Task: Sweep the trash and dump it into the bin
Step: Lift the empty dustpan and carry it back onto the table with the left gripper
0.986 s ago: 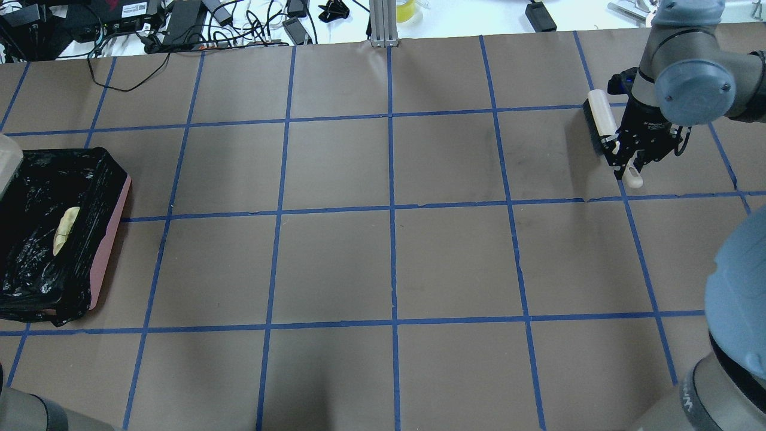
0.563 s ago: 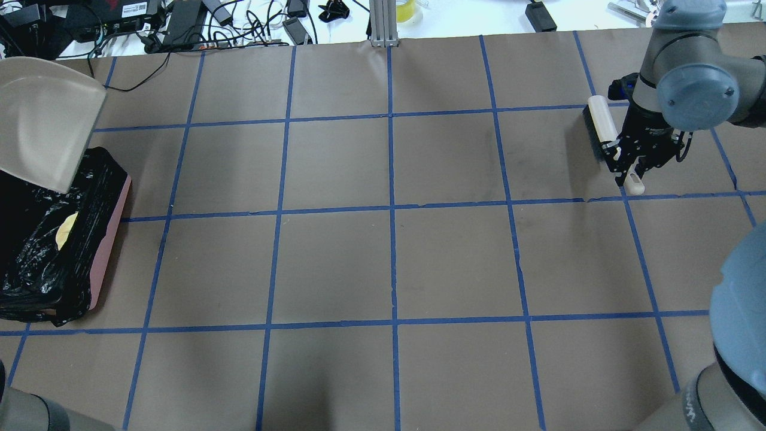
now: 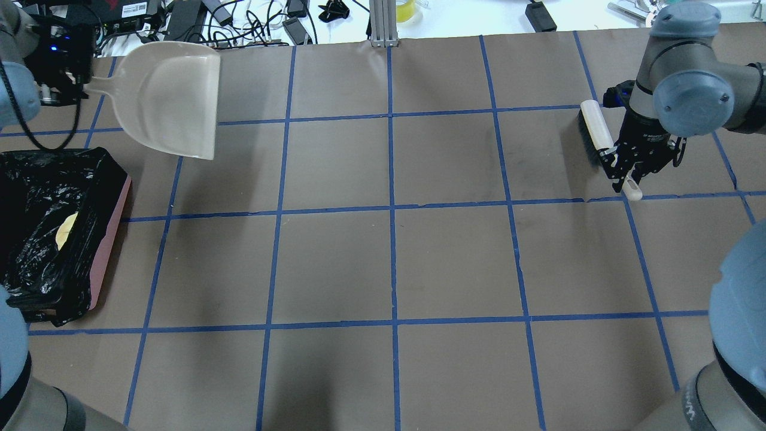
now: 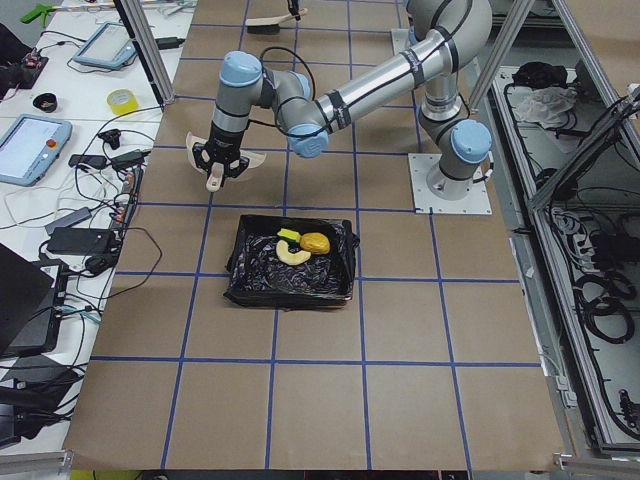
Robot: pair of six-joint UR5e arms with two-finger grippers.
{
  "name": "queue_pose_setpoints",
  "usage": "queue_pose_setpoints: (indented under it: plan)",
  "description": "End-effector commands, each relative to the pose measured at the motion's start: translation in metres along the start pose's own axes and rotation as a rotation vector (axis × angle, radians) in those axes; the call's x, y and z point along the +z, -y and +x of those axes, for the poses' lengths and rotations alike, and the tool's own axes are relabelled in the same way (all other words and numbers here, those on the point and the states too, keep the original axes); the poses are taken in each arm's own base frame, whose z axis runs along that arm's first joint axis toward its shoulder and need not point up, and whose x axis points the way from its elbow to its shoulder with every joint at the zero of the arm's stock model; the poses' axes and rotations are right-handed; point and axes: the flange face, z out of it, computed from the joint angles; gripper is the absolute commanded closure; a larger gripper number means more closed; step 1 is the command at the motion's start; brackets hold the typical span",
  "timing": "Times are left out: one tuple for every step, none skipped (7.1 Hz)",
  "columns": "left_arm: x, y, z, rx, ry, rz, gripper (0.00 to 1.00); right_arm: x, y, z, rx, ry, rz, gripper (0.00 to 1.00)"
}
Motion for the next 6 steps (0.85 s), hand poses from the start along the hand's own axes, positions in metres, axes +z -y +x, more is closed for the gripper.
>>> queue_pose_setpoints:
  plan:
    - [0.067, 0.06, 0.001, -0.098, -0.113, 0.181, 1.0, 0.001, 0.0, 0.0, 0.0, -0.001, 0.001, 0.6]
    - [0.095, 0.071, 0.005, -0.098, -0.169, 0.215, 1.0, -0.001, -0.001, 0.0, 0.002, -0.002, 0.005, 0.29]
    - [0.113, 0.09, 0.007, -0.076, -0.202, 0.236, 1.0, -0.001, -0.001, 0.0, 0.002, -0.005, 0.004, 0.22]
    - [0.128, 0.099, 0.008, -0.064, -0.223, 0.243, 1.0, -0.002, -0.002, 0.002, 0.002, -0.01, 0.001, 0.2]
    - [0.134, 0.111, 0.009, -0.045, -0.234, 0.248, 1.0, -0.003, -0.004, 0.005, 0.008, -0.008, 0.0, 0.16]
    - [0.136, 0.122, 0.01, -0.026, -0.249, 0.241, 1.0, -0.004, -0.005, 0.009, 0.016, -0.008, 0.004, 0.12]
